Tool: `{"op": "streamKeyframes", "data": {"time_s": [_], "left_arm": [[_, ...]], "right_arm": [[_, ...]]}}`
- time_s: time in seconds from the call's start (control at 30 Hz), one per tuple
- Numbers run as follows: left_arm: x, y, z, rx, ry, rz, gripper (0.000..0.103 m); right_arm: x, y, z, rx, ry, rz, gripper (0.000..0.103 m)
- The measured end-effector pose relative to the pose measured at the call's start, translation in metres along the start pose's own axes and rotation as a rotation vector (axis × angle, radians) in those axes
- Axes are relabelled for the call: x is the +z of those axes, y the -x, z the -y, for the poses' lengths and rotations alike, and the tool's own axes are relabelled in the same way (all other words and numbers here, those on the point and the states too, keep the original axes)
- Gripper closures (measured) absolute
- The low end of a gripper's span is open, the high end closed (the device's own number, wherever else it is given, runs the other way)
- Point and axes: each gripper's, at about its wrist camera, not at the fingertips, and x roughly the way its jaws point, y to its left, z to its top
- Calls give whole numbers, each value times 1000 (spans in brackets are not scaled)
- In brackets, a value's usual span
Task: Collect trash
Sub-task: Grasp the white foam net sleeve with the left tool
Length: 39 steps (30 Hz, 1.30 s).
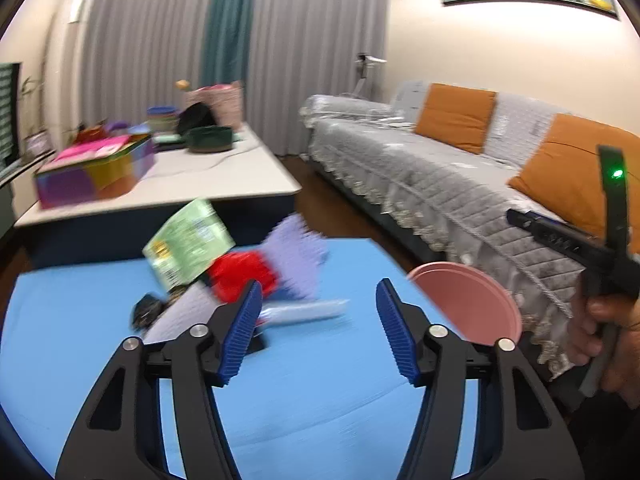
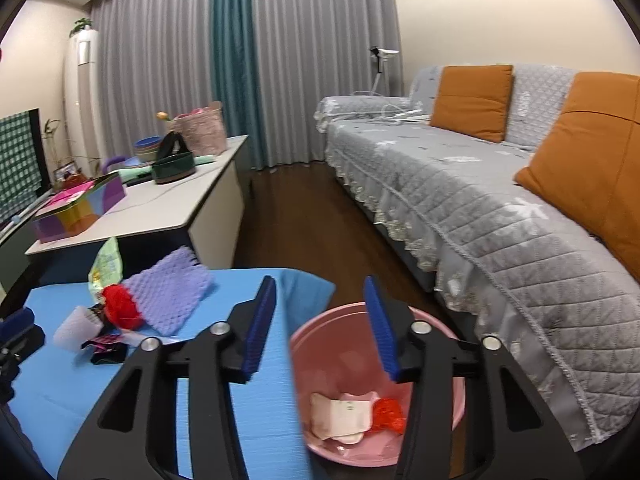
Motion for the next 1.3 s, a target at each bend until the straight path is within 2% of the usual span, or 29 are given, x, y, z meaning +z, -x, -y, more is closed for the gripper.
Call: {"op": "streamKeyframes", "data": {"time_s": [0.13,0.33,0.5,0.57,0.63,0.67,0.8,1.0,1.23,1.3], "left_arm": [[-10,-2,-32,69,48,-15,56],[-17,-10,-85,170,151,-34,57],[-20,-22,-104,205,198,-45,57],[-22,-30,-107,204,210,-53,56],[-24,-36,-107,209,208,-60,45],[-24,-40,-107,213,204,-61,42],[-26,-52,-106,207,187,-76,37],[-30,-66,-109,208,193,-108,37],[-31,-72,-111,199,188,-117,37],[-32,-75,-111,203,183,-130,43]], "right_arm": [[-6,-6,-22,67,-12,-17,70],[-17,-26,-65,163,16,-70,70],[-23,-45,-94,211,52,-107,70],[-28,-53,-102,236,59,-130,69],[-31,-61,-109,255,73,-155,67],[-33,-67,-113,267,84,-167,66],[-39,-83,-130,311,134,-213,52],[-50,-102,-151,358,215,-275,50],[-65,-115,-168,366,313,-332,50],[-67,-118,-171,360,332,-344,51]]}}
